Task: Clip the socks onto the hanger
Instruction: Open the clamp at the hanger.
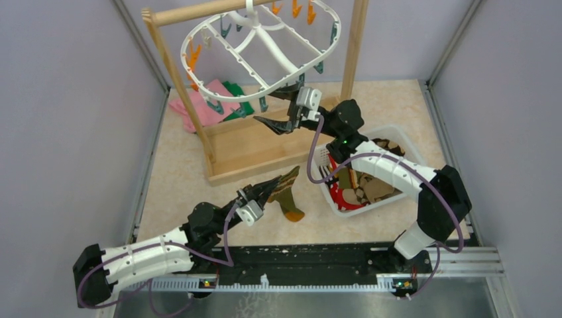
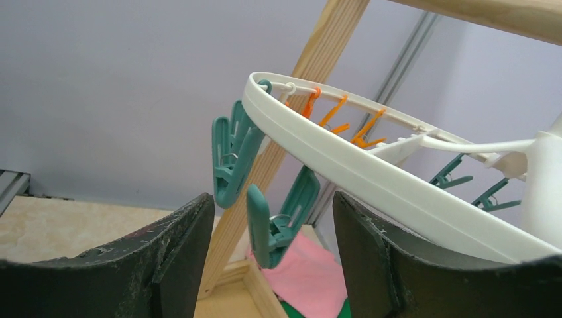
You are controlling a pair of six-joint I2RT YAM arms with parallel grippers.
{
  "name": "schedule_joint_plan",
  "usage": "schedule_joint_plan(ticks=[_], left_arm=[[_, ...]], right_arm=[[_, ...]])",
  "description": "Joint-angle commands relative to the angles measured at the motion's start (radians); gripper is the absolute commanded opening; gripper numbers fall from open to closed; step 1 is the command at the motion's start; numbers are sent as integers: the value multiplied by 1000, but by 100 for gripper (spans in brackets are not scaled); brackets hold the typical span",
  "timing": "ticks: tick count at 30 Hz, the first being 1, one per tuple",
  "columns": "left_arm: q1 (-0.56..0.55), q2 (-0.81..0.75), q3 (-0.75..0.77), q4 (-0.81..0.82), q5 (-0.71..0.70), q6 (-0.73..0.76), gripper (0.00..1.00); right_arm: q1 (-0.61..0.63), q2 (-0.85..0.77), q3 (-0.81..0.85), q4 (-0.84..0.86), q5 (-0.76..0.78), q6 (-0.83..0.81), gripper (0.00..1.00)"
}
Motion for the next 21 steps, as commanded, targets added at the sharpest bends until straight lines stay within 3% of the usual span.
schedule_joint_plan(ticks=[1,21], left_arm=[[1,-6,18,32,0,1,0],[2,-30,11,19,-6,1,0]], right_arm=[[20,15,56,52,7,17,66],[33,34,86,56,11,19,60]])
